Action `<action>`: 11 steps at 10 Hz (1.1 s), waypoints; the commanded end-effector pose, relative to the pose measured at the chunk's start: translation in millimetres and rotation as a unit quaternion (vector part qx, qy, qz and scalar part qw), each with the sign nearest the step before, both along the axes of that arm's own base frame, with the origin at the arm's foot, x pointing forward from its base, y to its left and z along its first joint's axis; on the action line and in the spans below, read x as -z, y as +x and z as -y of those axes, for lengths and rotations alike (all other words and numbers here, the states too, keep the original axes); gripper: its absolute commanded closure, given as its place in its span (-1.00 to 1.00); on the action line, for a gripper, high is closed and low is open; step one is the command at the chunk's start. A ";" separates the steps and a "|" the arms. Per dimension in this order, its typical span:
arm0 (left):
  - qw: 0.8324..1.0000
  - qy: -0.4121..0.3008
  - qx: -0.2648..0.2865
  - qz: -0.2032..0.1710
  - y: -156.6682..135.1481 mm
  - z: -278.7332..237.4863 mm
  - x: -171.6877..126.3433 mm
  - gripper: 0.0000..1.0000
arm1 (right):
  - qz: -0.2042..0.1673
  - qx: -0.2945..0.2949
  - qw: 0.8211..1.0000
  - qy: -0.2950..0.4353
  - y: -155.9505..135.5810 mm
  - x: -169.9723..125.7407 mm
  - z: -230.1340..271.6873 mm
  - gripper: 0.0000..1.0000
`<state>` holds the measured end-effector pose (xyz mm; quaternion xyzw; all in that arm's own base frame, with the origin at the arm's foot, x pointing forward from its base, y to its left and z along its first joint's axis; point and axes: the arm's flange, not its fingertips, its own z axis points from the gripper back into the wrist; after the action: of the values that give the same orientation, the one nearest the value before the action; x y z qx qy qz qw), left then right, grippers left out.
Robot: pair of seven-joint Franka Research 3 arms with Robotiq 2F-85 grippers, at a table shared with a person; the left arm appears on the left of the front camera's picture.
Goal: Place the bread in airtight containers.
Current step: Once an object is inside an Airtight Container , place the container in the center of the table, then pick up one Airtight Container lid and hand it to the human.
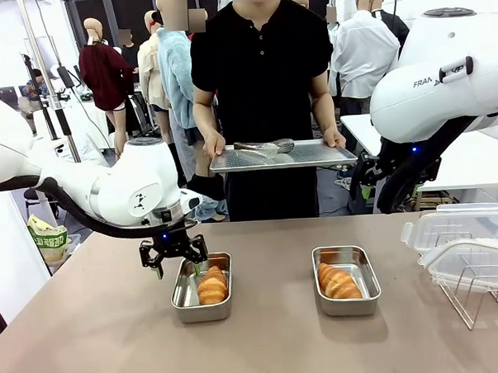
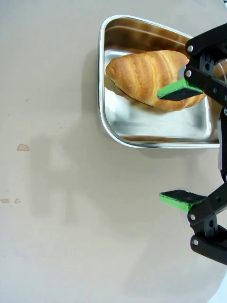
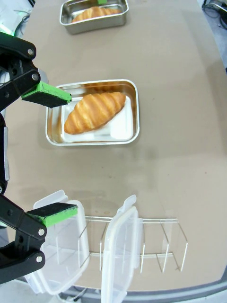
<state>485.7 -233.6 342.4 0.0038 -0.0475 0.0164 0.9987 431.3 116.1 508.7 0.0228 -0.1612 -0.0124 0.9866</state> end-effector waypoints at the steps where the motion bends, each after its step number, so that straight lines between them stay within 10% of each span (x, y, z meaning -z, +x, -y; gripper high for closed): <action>1: 1.000 -0.006 0.000 -0.003 -3.5 -4.4 -0.8 -1.00 | -0.001 -0.001 1.000 -0.005 0.2 0.1 0.5 -1.00; 11: 1.000 0.000 0.000 0.000 0.0 0.0 0.0 -1.00 | -0.001 -0.001 1.000 -0.005 0.2 0.1 0.5 -1.00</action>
<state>485.3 -233.5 341.7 0.0053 -0.0450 0.0163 0.9988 431.3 116.1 508.7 0.0228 -0.1612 -0.0124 0.9866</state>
